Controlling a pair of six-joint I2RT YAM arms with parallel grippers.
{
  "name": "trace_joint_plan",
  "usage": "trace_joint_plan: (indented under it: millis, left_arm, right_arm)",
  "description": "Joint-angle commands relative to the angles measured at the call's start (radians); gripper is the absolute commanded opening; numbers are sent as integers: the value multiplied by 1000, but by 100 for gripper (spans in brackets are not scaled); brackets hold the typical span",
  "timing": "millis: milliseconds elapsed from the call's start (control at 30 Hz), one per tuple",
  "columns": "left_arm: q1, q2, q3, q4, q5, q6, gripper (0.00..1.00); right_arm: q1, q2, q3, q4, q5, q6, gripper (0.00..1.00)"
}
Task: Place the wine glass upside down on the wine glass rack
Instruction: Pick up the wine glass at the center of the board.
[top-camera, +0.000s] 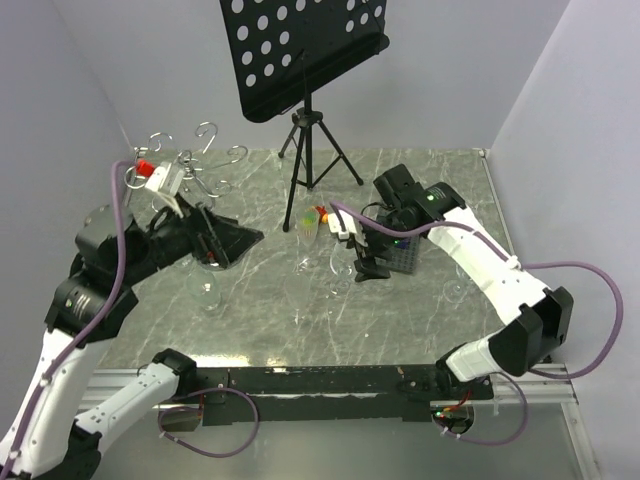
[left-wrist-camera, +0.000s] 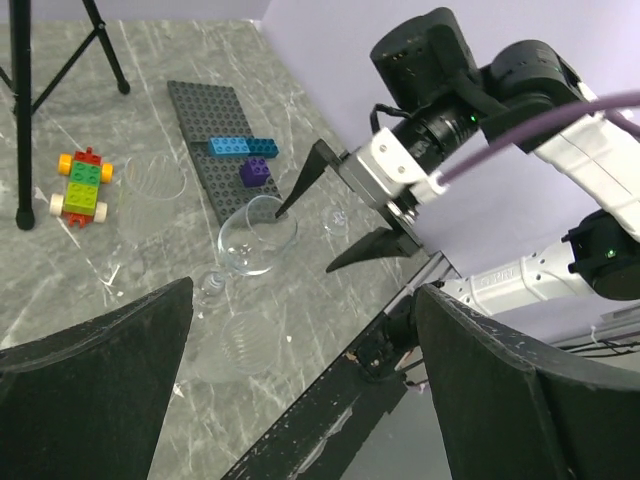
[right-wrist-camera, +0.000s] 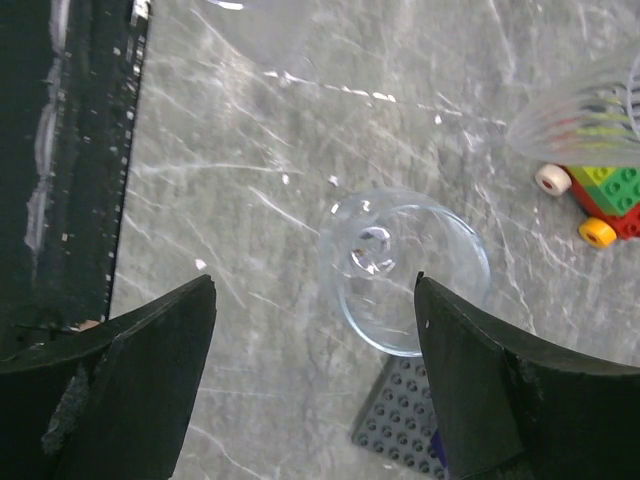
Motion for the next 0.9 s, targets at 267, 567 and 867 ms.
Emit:
trace_joint_plan:
  millis: [267, 567, 867]
  left_arm:
    - [-4, -94, -50, 49, -41, -10, 96]
    - [-4, -126, -80, 72, -50, -29, 97]
    - [-4, -134, -83, 72, -34, -37, 96]
  right_arm:
    - [13, 93, 78, -28, 43, -15, 71]
    - [32, 140, 93, -97, 51, -38, 55]
    - [43, 159, 114, -115, 50, -26, 38]
